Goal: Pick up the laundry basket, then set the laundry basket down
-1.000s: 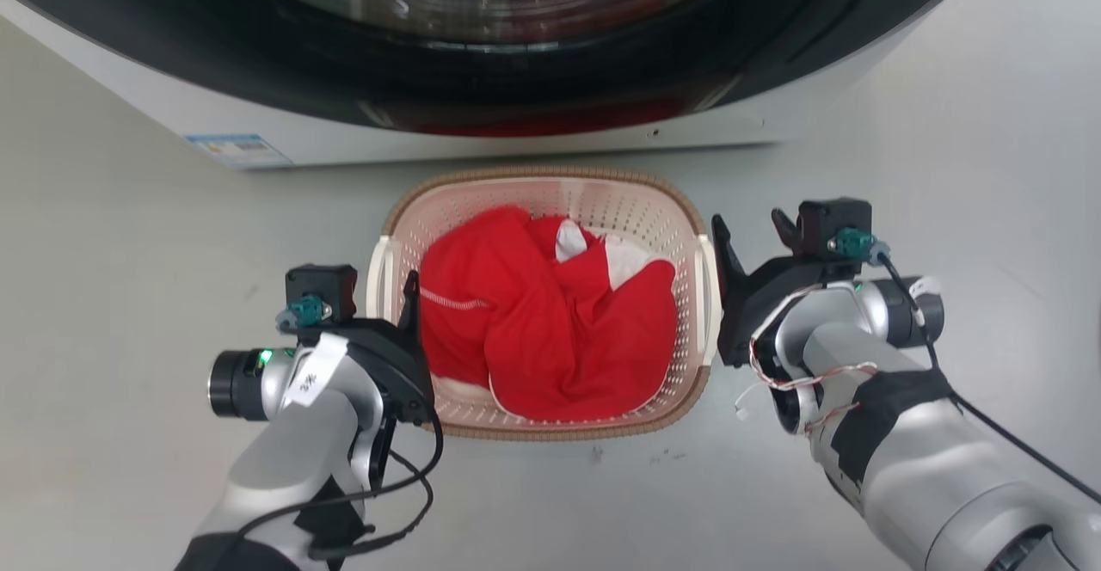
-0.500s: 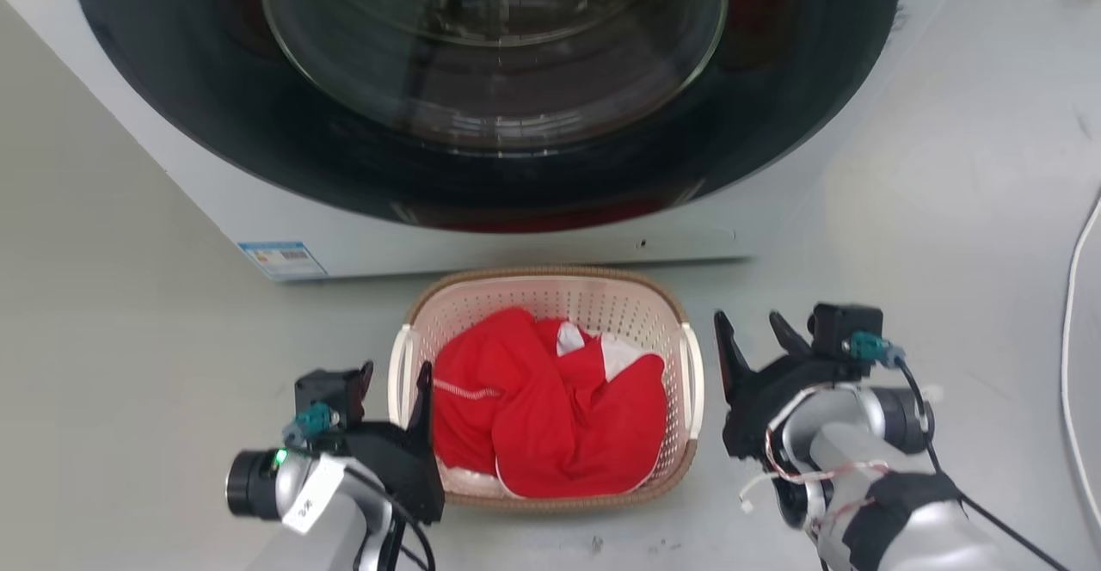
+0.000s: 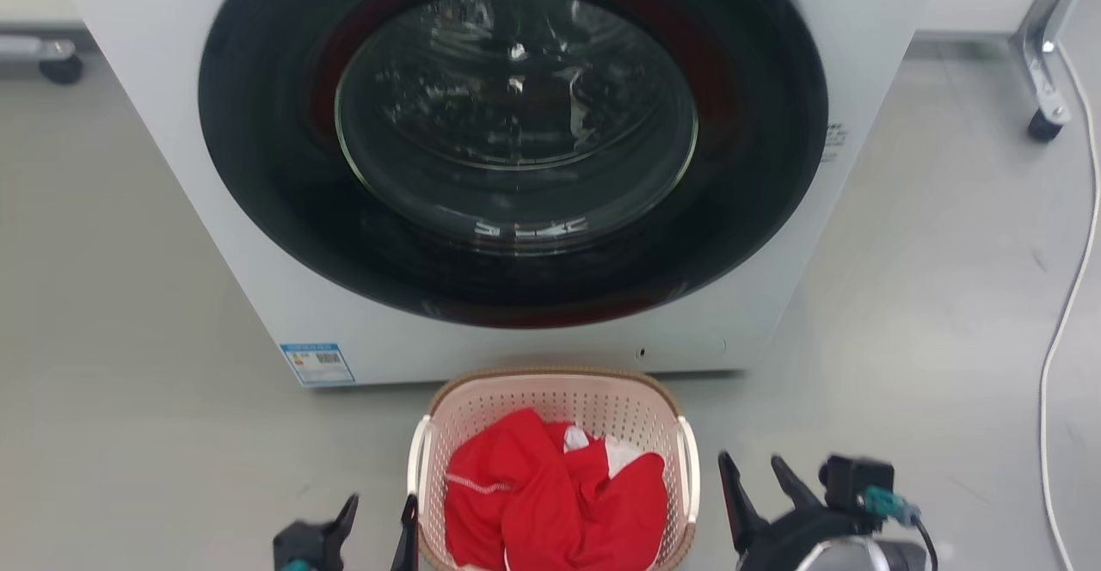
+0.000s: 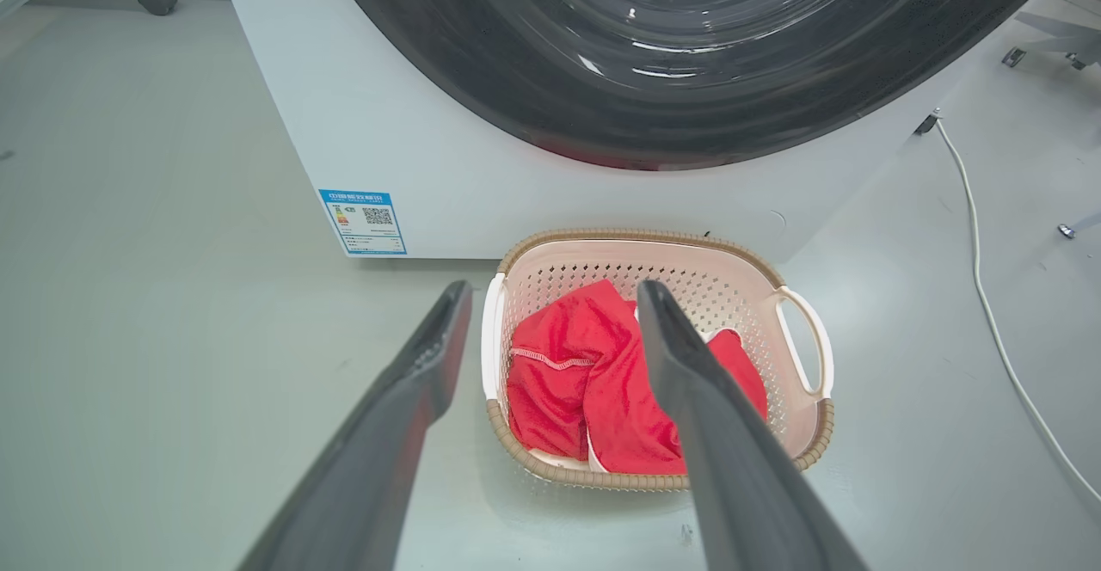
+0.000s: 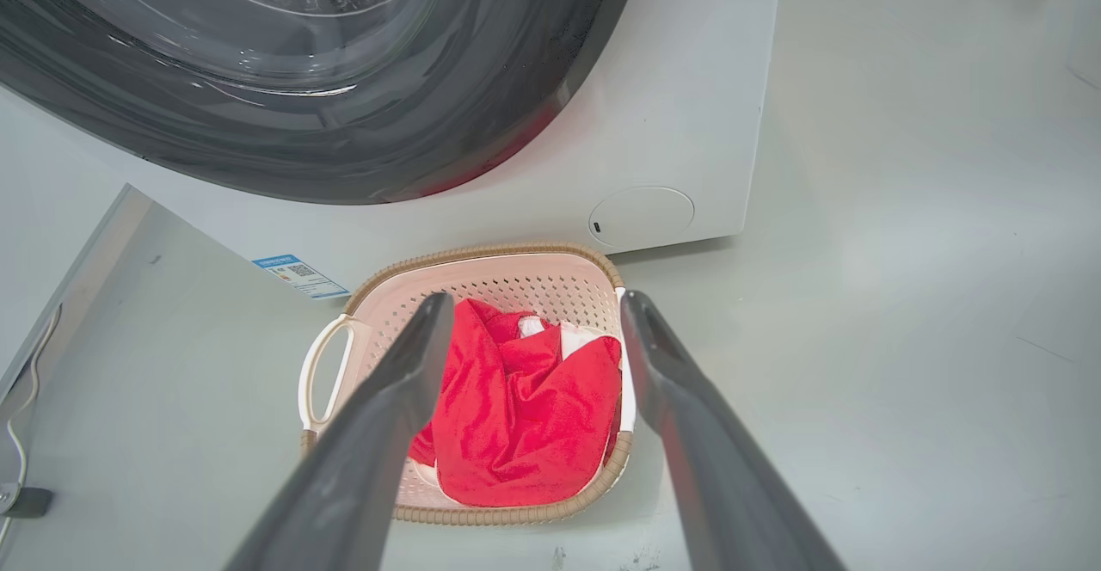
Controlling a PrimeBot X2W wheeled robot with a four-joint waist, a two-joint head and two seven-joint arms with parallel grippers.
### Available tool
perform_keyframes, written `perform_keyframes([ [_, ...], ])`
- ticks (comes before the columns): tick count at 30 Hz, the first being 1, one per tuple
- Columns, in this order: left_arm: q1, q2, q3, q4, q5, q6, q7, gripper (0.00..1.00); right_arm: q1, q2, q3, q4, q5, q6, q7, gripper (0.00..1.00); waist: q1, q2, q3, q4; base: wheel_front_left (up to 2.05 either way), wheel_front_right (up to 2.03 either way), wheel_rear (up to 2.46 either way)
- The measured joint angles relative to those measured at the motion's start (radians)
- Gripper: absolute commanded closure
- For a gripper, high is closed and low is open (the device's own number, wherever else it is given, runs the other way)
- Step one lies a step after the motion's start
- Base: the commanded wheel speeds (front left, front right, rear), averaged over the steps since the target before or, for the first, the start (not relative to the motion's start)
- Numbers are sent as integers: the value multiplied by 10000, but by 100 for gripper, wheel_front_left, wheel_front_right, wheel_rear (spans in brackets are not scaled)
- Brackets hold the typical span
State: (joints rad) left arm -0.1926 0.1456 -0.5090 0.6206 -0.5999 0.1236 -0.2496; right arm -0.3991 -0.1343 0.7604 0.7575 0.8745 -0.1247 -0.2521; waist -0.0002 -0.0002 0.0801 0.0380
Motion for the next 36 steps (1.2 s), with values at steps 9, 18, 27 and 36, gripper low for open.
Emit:
perform_keyframes([
  [9,2264,188,1260,-1735,840,8,0,0,2290,-23,-1636,-1386,-1185,-27,0,0,0,0,-1211,-16,0,0,0],
  [18,3399,23,2146,-3515,1941,8,0,0,3686,-4,-2945,-3277,-2811,-27,0,0,1,1,-1712,-112,0,0,0],
  [27,4093,-221,2748,-4686,2646,8,0,0,4684,245,-3929,-4938,-4236,-27,0,0,1,1,-1701,-187,0,0,0],
  [36,4306,-382,3020,-5319,3152,8,0,0,5147,476,-4462,-5988,-5118,-27,-2,0,2,1,-1592,-266,0,0,0],
])
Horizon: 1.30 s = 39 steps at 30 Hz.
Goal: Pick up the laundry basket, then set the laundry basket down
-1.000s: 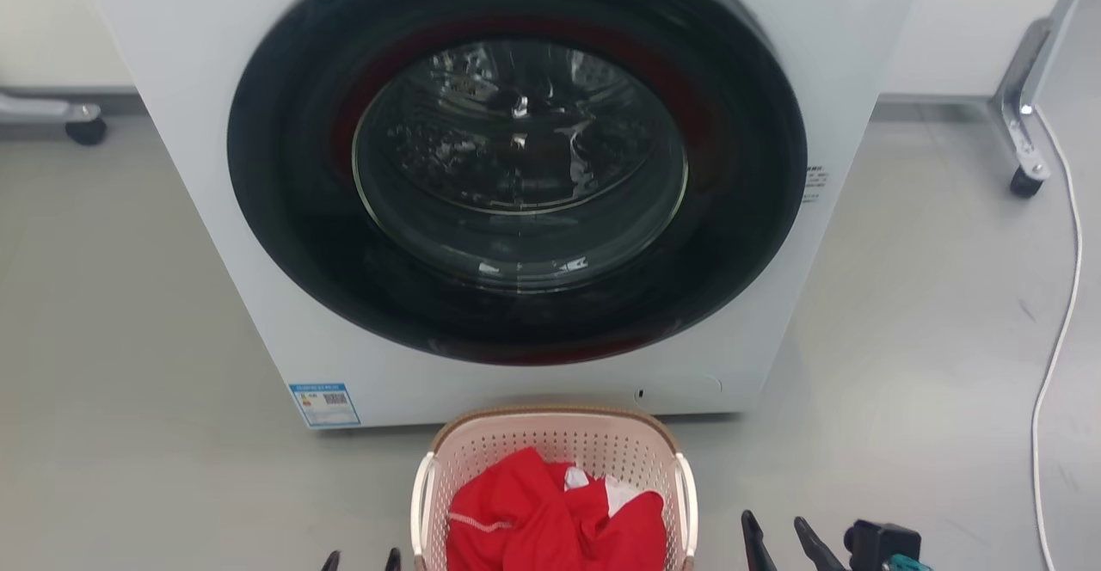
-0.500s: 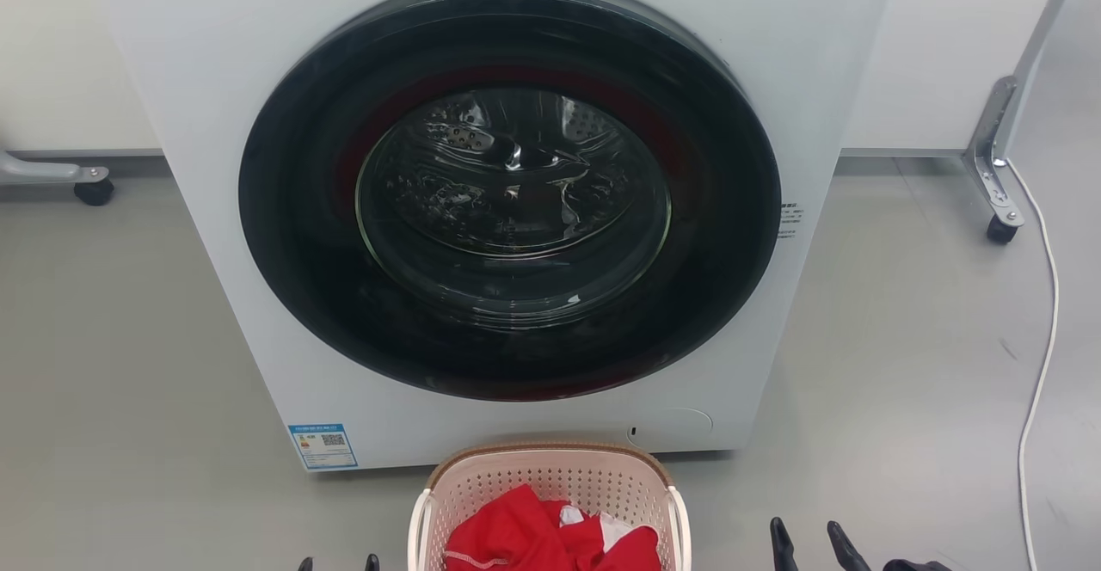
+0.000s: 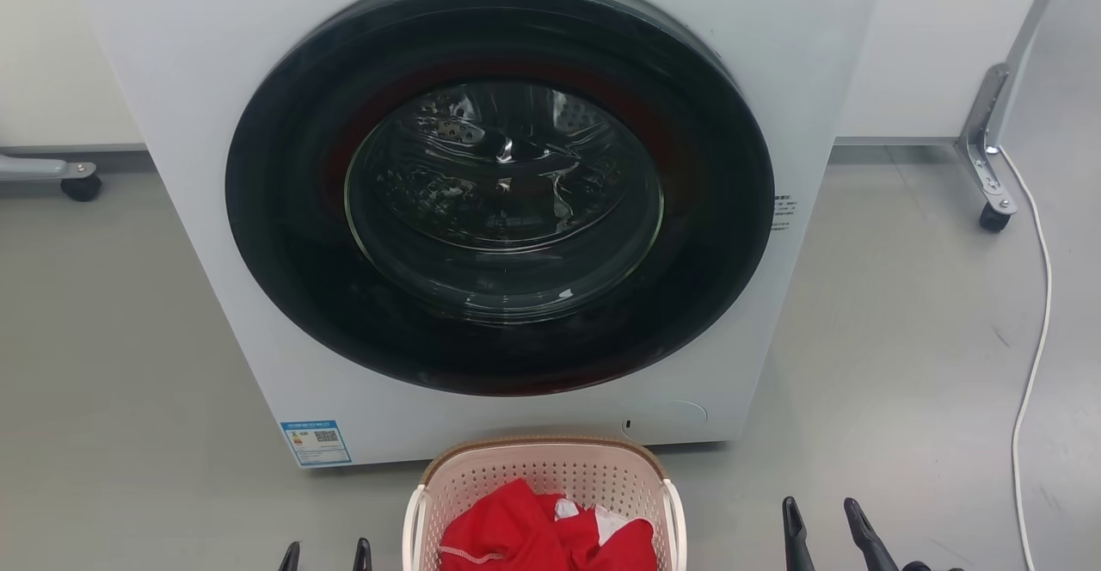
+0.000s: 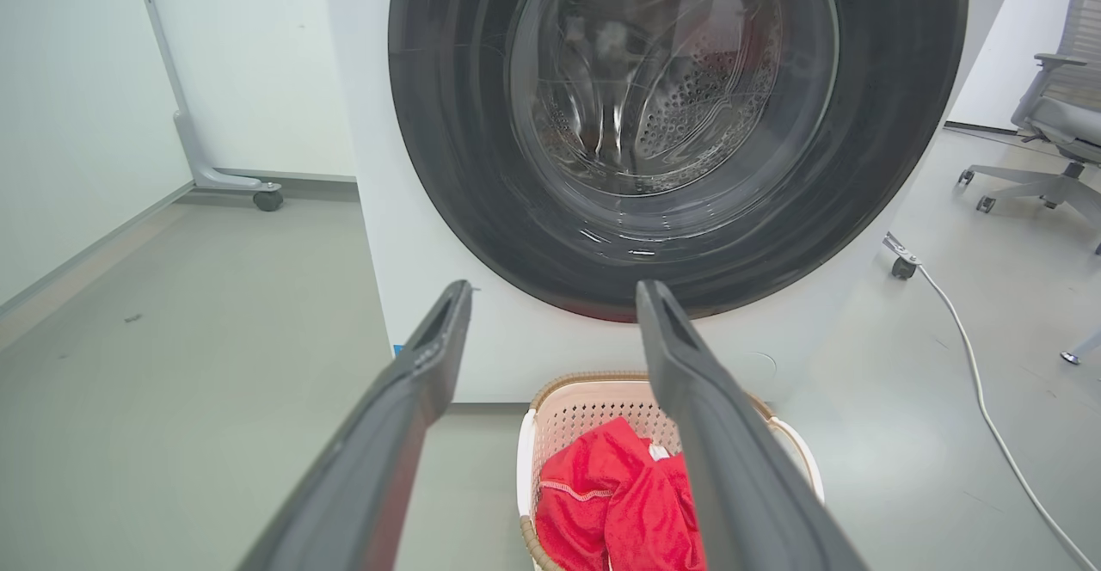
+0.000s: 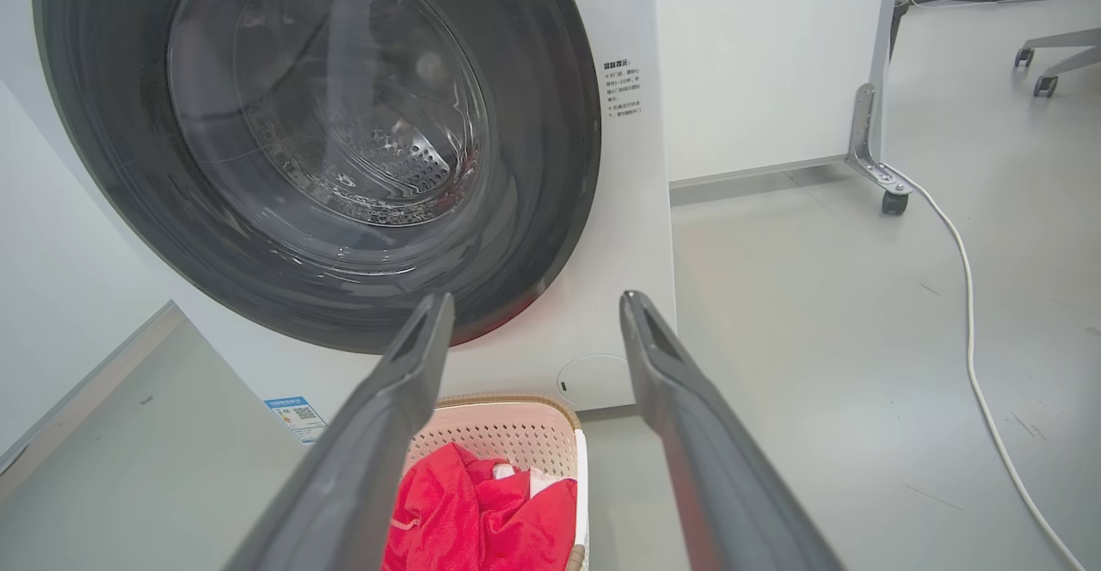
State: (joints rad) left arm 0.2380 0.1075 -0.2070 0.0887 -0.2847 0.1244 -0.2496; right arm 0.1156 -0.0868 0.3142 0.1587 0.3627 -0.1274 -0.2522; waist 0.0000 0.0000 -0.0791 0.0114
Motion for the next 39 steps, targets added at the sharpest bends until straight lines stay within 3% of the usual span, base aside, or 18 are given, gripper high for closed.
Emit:
perform_keyframes([
  [17,125,-138,153,-654,405,0,0,0,225,224,-407,-903,-677,0,0,0,0,2,135,-50,0,0,0],
  [18,128,-140,159,-640,408,-2,2,100,227,226,-408,-892,-715,0,4,100,0,1,141,-48,0,0,0],
  [30,164,-178,230,31,2,-111,190,100,421,238,-554,-251,-274,81,173,100,0,2,184,-53,0,0,0],
  [39,-13,-217,500,236,-1417,-337,529,100,282,255,-941,-121,1035,322,531,100,0,1,249,-59,0,0,0],
])
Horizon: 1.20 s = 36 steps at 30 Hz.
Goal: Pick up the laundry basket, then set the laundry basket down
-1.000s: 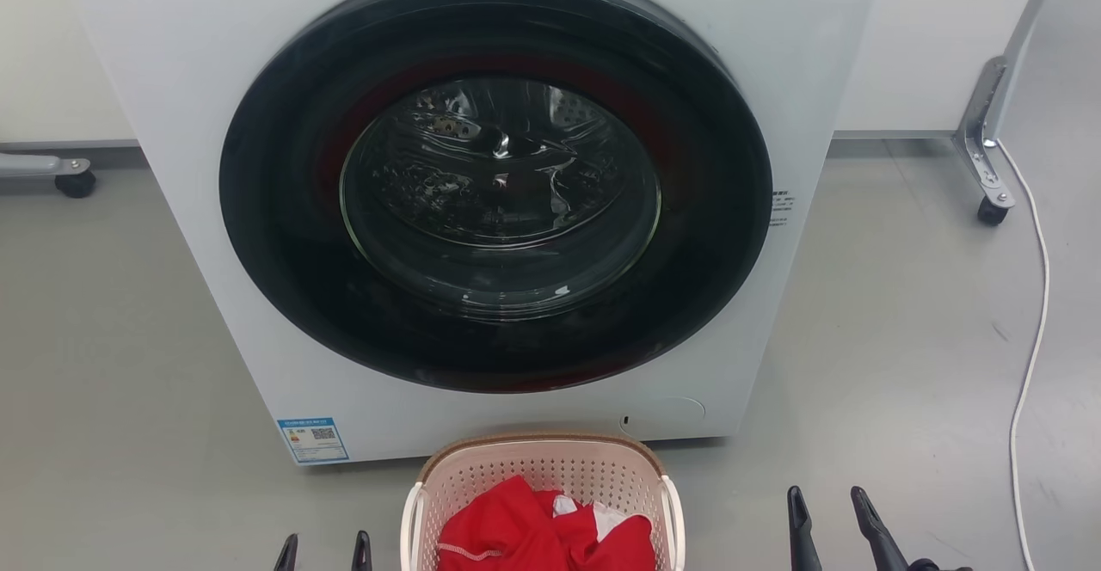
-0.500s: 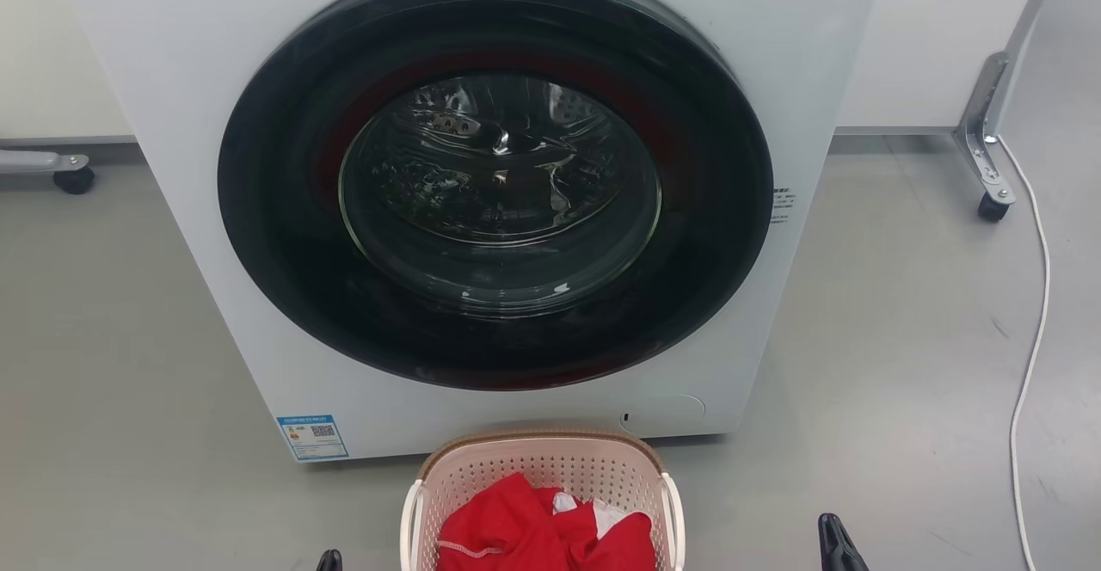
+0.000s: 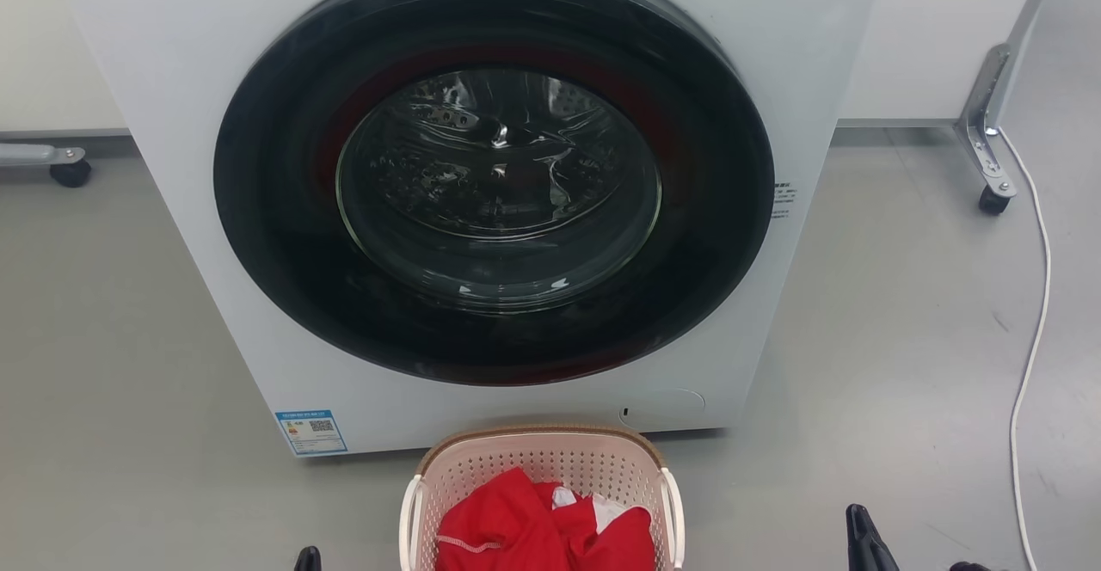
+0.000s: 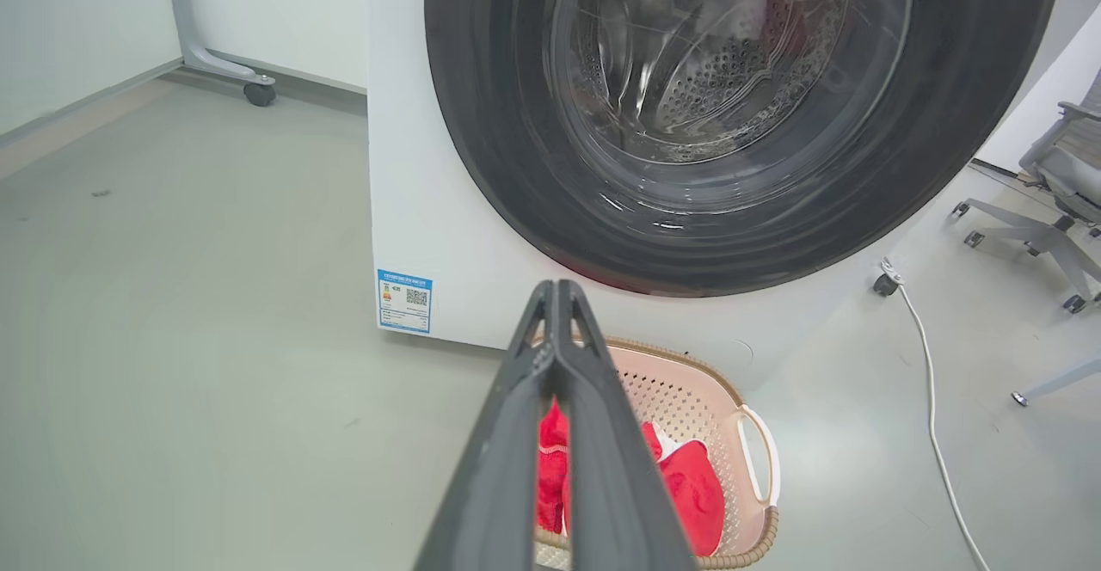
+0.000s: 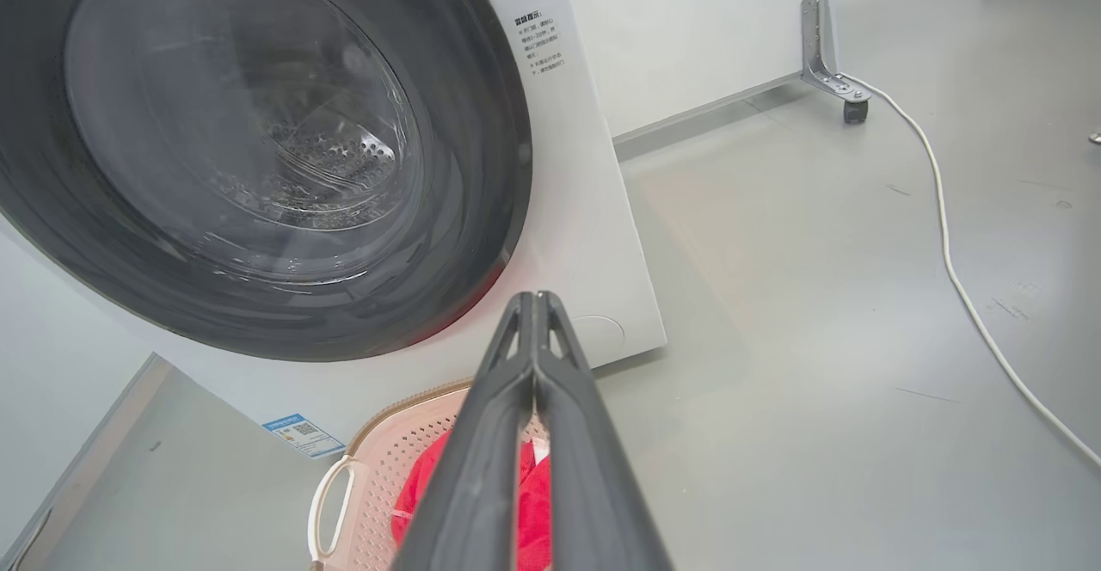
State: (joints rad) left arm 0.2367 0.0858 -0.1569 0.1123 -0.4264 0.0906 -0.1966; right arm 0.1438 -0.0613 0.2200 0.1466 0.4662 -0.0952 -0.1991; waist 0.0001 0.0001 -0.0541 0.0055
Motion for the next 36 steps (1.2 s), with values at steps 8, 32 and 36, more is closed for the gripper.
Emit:
perform_keyframes([
  [8,-299,-23,249,140,-1099,-215,330,100,-196,27,-351,153,1127,176,330,100,0,0,54,-5,0,0,0],
  [32,-1193,-163,997,704,-4602,-828,1304,100,-875,86,-1419,604,4479,828,1292,100,0,0,220,-21,0,0,0],
  [36,-1347,-169,1120,782,-5185,-920,1423,100,-997,92,-1584,650,5028,951,1463,100,0,0,247,-24,0,0,0],
])
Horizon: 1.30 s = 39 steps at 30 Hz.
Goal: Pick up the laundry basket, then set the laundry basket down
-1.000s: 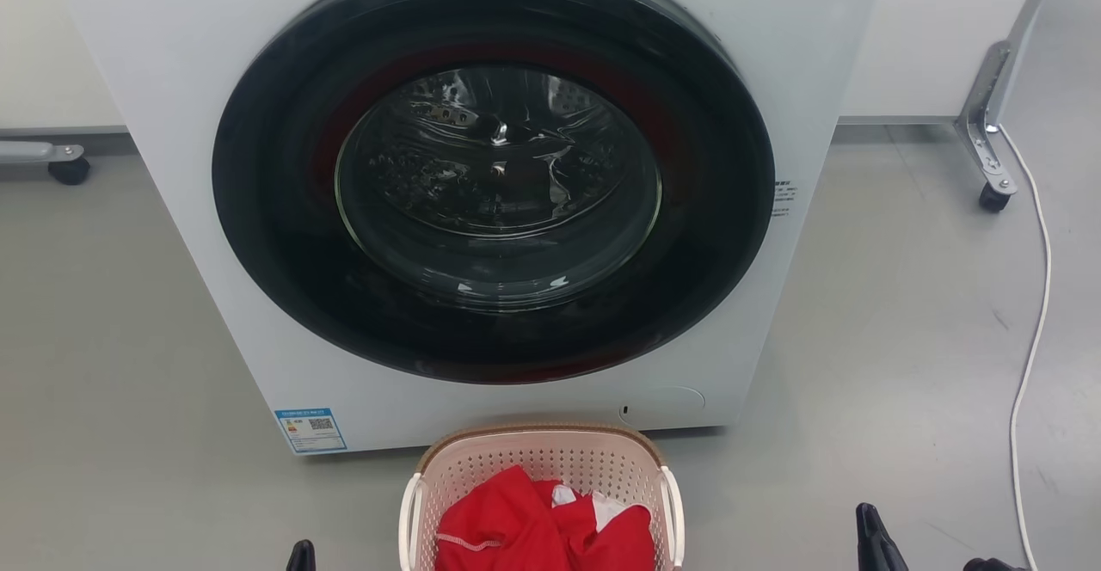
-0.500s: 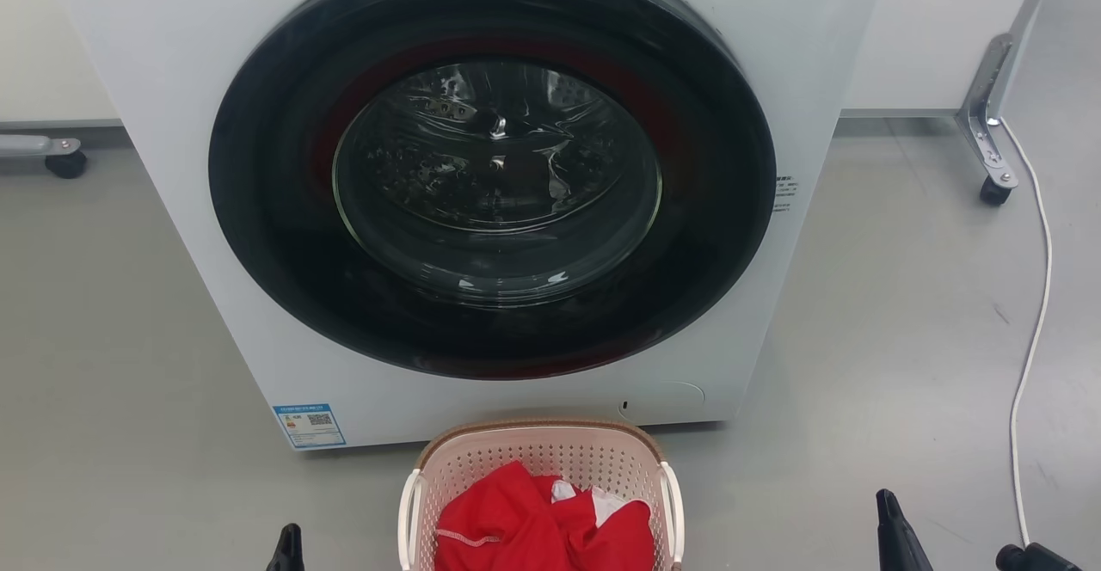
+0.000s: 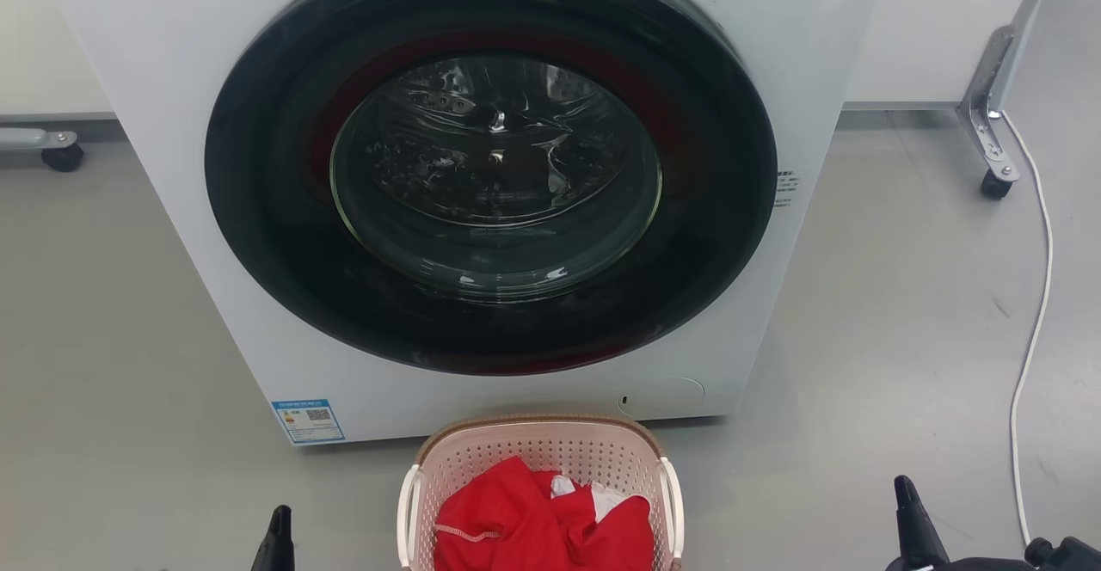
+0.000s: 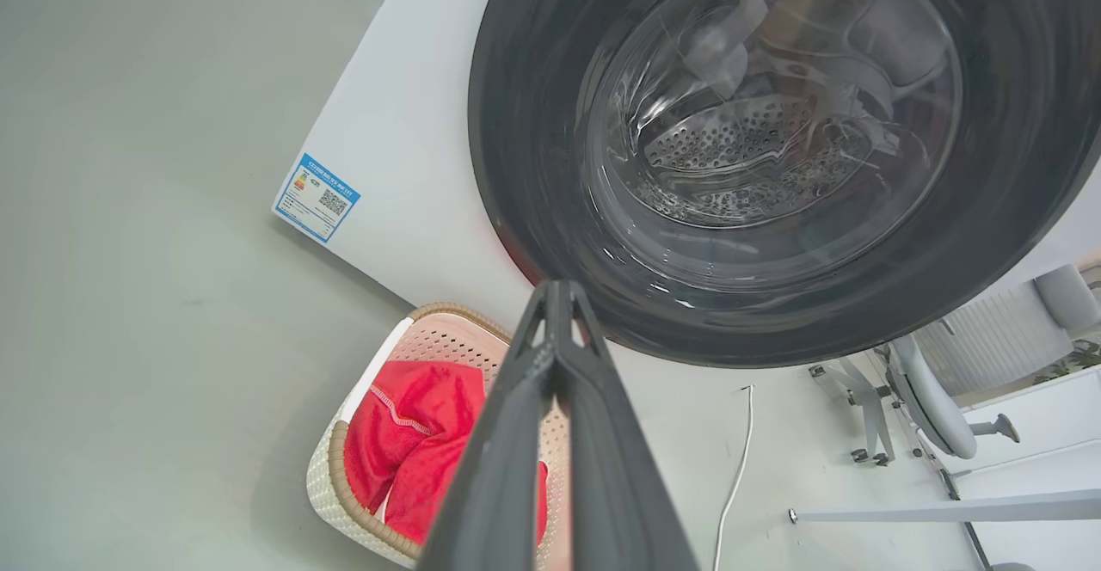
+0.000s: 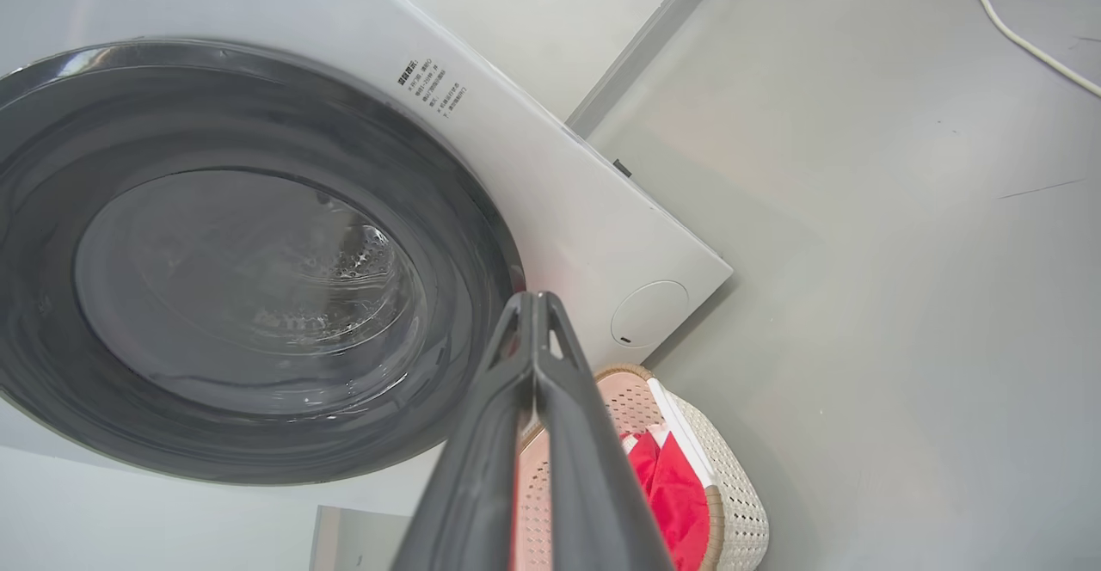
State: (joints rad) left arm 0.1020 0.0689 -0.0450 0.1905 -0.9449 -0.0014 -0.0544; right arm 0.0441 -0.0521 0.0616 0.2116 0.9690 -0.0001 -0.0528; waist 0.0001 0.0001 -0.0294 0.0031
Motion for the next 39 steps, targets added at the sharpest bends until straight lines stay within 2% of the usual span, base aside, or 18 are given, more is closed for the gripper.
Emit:
perform_keyframes([
  [39,-1460,-207,1122,859,-5375,-999,1404,100,-1049,61,-1607,715,5179,974,1360,100,0,-1,261,-26,0,0,0],
])
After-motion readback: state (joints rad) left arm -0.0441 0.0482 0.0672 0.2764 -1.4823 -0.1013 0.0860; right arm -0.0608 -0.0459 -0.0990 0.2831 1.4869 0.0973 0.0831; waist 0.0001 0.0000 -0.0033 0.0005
